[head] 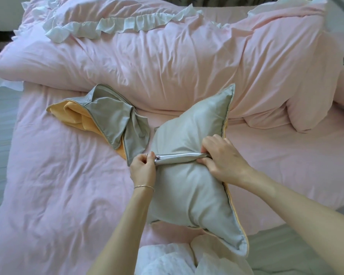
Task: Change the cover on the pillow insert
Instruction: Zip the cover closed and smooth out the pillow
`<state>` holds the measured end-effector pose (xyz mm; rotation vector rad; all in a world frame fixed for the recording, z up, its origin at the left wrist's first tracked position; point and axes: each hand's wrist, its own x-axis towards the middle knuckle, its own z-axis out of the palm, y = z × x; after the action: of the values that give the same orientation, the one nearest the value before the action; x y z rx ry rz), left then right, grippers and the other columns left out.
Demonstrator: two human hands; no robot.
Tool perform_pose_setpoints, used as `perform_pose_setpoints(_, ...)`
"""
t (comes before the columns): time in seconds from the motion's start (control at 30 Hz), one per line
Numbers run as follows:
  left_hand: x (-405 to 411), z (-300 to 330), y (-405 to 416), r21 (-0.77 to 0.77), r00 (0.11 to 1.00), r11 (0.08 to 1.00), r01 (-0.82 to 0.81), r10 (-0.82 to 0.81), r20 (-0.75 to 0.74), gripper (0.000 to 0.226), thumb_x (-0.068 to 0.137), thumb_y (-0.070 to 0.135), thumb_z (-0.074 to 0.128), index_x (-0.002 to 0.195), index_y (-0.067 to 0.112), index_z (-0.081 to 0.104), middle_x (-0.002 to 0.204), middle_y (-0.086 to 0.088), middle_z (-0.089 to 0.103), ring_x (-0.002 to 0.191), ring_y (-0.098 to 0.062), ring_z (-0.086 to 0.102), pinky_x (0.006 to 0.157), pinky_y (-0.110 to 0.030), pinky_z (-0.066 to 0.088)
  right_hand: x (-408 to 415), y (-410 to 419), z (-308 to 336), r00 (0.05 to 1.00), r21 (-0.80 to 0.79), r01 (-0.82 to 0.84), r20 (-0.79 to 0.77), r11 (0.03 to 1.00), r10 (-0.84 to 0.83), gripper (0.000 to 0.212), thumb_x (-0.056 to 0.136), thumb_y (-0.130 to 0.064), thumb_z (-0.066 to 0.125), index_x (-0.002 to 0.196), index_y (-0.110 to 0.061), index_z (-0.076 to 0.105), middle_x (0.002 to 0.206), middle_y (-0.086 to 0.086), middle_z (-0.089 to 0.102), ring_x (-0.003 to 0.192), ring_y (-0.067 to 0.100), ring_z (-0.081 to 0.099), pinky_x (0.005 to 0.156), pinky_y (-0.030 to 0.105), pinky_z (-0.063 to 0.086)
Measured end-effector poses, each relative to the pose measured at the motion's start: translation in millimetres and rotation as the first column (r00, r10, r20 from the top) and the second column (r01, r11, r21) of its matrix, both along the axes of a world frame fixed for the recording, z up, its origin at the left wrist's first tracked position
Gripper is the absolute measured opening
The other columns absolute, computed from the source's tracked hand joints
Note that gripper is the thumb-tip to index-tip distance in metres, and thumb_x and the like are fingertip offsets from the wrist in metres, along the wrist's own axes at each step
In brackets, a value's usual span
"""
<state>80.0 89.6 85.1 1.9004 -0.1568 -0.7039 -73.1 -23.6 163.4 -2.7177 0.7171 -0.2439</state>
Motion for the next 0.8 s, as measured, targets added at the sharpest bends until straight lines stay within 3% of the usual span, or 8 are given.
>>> perform_pose_setpoints(0.17,-12,-17,-11,0.096,0.995,0.991,0.094,-0.096,0.018,0.027,0.090,0.026,0.053,0.064,0.019,0.055,0.080,-0.001,0.061,0.092,-0.026,0.056,0.100,-0.041,0.035,-38,-8,-21,0.986,-0.036,0.166,-0.014,0.985,-0.167,0.015,0.069,-0.022,0.059,0.072,-0.013,0.047,0.070,0.000,0.049,0.072,0.016,0.035,0.061,0.029,0.022)
perform_pose_setpoints(0.3,-6,-28,-13,0.220,0.997,0.973,0.070,-0.072,0.001,0.030,0.091,0.026,0.050,0.062,0.017,0.049,0.082,-0.004,0.058,0.093,-0.028,0.054,0.100,-0.037,0.029,-75,-17,-36,0.944,-0.068,0.323,-0.045,0.944,-0.327,0.011,0.073,-0.018,0.060,0.072,-0.012,0.052,0.073,0.003,0.053,0.075,0.022,0.045,0.063,0.030,0.026)
perform_pose_setpoints(0.37,-5,-39,-13,0.237,0.997,0.969,0.073,-0.074,-0.006,0.031,0.090,0.024,0.051,0.061,0.015,0.047,0.083,-0.011,0.060,0.093,-0.032,0.055,0.097,-0.039,0.033,-101,-25,-47,0.842,-0.032,0.524,-0.132,0.851,-0.523,0.004,0.081,-0.010,0.061,0.084,-0.010,0.063,0.088,0.008,0.061,0.087,0.032,0.053,0.069,0.035,0.034)
perform_pose_setpoints(0.43,-17,-49,-16,0.191,0.983,0.968,0.160,-0.174,0.062,0.032,0.089,0.020,0.053,0.058,0.018,0.044,0.083,-0.016,0.061,0.091,-0.034,0.057,0.087,-0.040,0.041,-120,-28,-56,0.683,0.026,0.705,-0.292,0.708,-0.669,0.025,0.085,-0.003,0.053,0.106,-0.010,0.065,0.112,0.012,0.060,0.106,0.034,0.050,0.084,0.038,0.038)
perform_pose_setpoints(0.47,-27,-49,-19,0.167,0.966,0.960,0.223,-0.240,0.094,0.032,0.088,0.018,0.054,0.058,0.020,0.043,0.079,-0.012,0.059,0.088,-0.032,0.056,0.081,-0.038,0.041,-121,-25,-61,0.657,0.039,0.729,-0.322,0.683,-0.682,0.031,0.086,-0.002,0.050,0.113,-0.008,0.063,0.120,0.013,0.058,0.112,0.034,0.048,0.090,0.038,0.037)
perform_pose_setpoints(0.6,-67,-44,-30,0.099,0.863,0.881,0.463,-0.473,0.176,0.032,0.088,0.011,0.057,0.059,0.017,0.046,0.065,0.007,0.044,0.077,-0.025,0.049,0.070,-0.032,0.034,-86,5,-85,0.903,0.057,0.405,-0.178,0.913,-0.390,0.034,0.084,-0.018,0.049,0.113,-0.009,0.064,0.114,0.008,0.063,0.105,0.028,0.058,0.090,0.041,0.044)
perform_pose_setpoints(0.7,-83,-46,-34,0.086,0.853,0.869,0.487,-0.495,0.166,0.031,0.089,0.012,0.056,0.059,0.015,0.046,0.064,0.005,0.045,0.074,-0.020,0.046,0.066,-0.027,0.031,-62,19,-106,0.918,0.204,0.378,-0.208,0.903,-0.337,0.029,0.083,-0.020,0.053,0.105,-0.009,0.067,0.109,0.008,0.065,0.102,0.027,0.059,0.088,0.037,0.044)
perform_pose_setpoints(0.8,-80,-56,-36,0.136,0.904,0.904,0.404,-0.418,0.089,0.033,0.089,0.014,0.055,0.059,0.019,0.042,0.065,0.005,0.045,0.073,-0.018,0.045,0.066,-0.026,0.030,-58,21,-125,0.919,0.207,0.390,-0.149,0.897,-0.365,0.018,0.071,-0.018,0.061,0.085,-0.007,0.066,0.096,0.008,0.069,0.089,0.027,0.066,0.080,0.031,0.045)
